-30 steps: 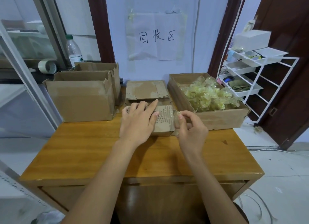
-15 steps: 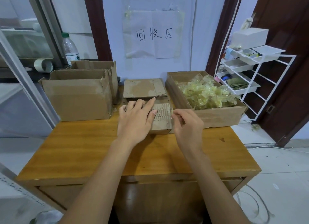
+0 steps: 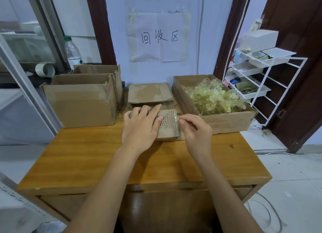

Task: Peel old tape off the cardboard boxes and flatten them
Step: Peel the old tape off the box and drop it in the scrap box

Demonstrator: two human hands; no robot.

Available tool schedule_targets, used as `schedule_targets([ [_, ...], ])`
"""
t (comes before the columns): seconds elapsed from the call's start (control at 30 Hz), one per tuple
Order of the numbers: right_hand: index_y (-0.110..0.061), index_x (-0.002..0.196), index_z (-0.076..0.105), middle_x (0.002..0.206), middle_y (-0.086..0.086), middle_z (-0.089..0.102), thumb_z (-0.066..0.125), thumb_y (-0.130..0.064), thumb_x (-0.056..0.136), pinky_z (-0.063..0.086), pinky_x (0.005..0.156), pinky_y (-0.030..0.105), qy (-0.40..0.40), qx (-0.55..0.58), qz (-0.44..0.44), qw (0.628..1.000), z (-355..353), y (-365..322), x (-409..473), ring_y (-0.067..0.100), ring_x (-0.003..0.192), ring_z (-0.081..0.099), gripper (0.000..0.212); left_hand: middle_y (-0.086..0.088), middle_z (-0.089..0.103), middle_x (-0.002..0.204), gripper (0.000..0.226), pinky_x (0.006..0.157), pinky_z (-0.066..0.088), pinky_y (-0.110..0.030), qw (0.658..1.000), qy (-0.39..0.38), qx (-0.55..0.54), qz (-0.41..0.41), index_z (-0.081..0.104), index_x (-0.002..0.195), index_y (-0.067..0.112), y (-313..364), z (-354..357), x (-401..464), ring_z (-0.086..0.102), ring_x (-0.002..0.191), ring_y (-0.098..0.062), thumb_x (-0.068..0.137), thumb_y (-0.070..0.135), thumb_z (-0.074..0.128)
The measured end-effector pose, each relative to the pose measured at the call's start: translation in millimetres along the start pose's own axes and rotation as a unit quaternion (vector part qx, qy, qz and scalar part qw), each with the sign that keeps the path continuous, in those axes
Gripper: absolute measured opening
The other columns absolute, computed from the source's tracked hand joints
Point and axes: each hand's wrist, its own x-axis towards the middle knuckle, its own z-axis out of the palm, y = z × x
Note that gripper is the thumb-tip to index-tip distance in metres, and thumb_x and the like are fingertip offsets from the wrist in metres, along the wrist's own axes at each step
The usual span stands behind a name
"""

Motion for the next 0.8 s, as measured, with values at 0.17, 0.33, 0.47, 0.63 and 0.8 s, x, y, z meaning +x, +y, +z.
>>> schedule_targets([
  [0.17,-0.007,0.1,0.072,0.093,0.007,0.074,0.086,-0.005,0.081,0.059,0.078,0.023,0.001,0.142,0.125,0.982,-2,-5,5,0.016,0.087,0.073,0.024,0.012,0.056,0.133,0.05,0.106,0.034,-0.045,1.0,0.0,0.001,0.001,0.038,0.156,0.04,0,-1,-1,0.046,0.124,-0.017,0.109,0.052,0.024],
  [0.33,-0.015,0.113,0.076,0.09,0.0,0.072,0.09,-0.03,0.072,0.062,0.082,0.034,-0.05,0.148,0.169,0.973,-1,0,14,0.016,0.083,0.069,0.046,0.012,0.056,0.134,0.051,0.105,0.032,-0.043,1.0,-0.005,0.002,0.0,0.038,0.157,0.04,-1,-1,-1,0.045,0.125,-0.017,0.109,0.052,0.025],
  [0.47,-0.013,0.11,0.08,0.1,0.002,0.08,0.087,-0.022,0.082,0.063,0.089,0.043,-0.051,0.177,0.216,0.959,1,5,11,0.015,0.096,0.076,0.03,0.012,0.056,0.134,0.051,0.106,0.032,-0.044,1.0,-0.008,-0.002,-0.002,0.038,0.157,0.04,-1,-1,0,0.045,0.125,-0.017,0.109,0.053,0.025],
  [0.63,-0.015,0.098,0.079,0.094,0.002,0.081,0.086,-0.02,0.083,0.063,0.087,0.043,-0.061,0.203,0.213,0.954,1,3,7,0.019,0.095,0.077,0.017,0.014,0.055,0.133,0.056,0.107,0.031,-0.044,1.0,-0.015,-0.02,0.011,0.039,0.156,0.04,-2,-3,-1,0.044,0.126,-0.015,0.107,0.056,0.019],
  [0.8,-0.012,0.091,0.07,0.09,0.006,0.079,0.086,-0.028,0.071,0.062,0.077,0.037,-0.083,0.267,0.246,0.928,0,-3,5,0.02,0.089,0.076,0.03,0.015,0.057,0.137,0.054,0.12,0.018,-0.048,0.998,-0.018,-0.064,0.013,0.049,0.148,0.038,1,-12,-8,0.044,0.133,-0.016,0.109,0.056,0.015],
])
